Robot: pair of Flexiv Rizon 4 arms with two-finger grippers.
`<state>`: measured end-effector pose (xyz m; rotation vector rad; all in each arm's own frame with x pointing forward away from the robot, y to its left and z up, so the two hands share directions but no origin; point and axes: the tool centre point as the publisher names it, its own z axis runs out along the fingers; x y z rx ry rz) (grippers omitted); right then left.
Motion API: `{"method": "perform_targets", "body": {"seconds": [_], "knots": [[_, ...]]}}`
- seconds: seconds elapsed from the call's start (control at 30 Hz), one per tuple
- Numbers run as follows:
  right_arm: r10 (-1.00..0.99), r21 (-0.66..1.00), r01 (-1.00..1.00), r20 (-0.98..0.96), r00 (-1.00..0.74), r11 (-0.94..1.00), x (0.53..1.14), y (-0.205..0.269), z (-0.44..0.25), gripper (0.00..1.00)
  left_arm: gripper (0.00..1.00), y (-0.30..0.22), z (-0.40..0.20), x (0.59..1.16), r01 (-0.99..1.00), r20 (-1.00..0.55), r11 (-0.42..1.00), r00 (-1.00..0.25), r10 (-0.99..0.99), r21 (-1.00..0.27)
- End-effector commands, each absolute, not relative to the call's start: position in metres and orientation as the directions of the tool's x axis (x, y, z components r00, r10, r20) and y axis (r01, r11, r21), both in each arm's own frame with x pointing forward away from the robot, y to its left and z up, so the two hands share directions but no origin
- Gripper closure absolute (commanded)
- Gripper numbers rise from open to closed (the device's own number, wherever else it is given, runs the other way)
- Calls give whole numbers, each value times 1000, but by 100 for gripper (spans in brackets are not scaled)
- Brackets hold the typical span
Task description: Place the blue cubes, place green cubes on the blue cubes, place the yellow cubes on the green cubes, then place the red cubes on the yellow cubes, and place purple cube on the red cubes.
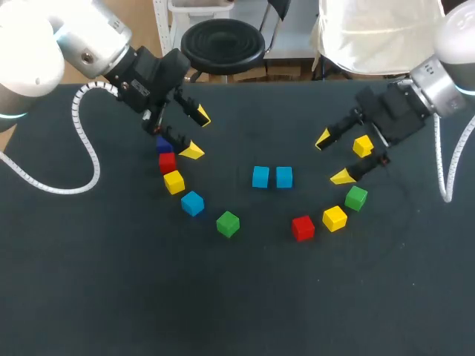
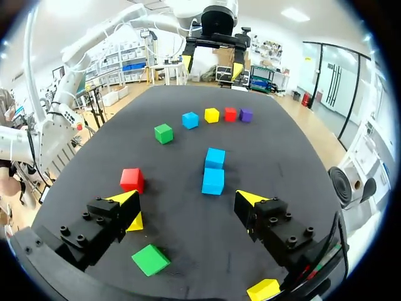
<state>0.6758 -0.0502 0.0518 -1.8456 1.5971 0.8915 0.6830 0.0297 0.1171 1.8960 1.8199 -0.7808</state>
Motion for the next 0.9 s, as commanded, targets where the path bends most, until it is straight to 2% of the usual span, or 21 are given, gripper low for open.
{"method": "perform_targets", "body": {"seconds": [0.03, 0.17, 0.3, 0.9], "knots": [[-631, 25, -987, -772, 80, -157, 677, -50, 51, 0, 0, 29, 117, 684, 992, -635, -76, -2, 773, -96], [-631, 25, -987, -772, 80, -157, 677, -50, 51, 0, 0, 26, 117, 683, 993, -624, -69, -5, 782, -94], [-631, 25, -987, -772, 80, -157, 677, -50, 51, 0, 0, 12, 114, 677, 995, -596, 0, -59, 801, -100], [-631, 25, -987, -772, 80, -157, 677, -50, 51, 0, 0, -7, 96, 651, 990, -561, -42, -41, 827, -134]]}}
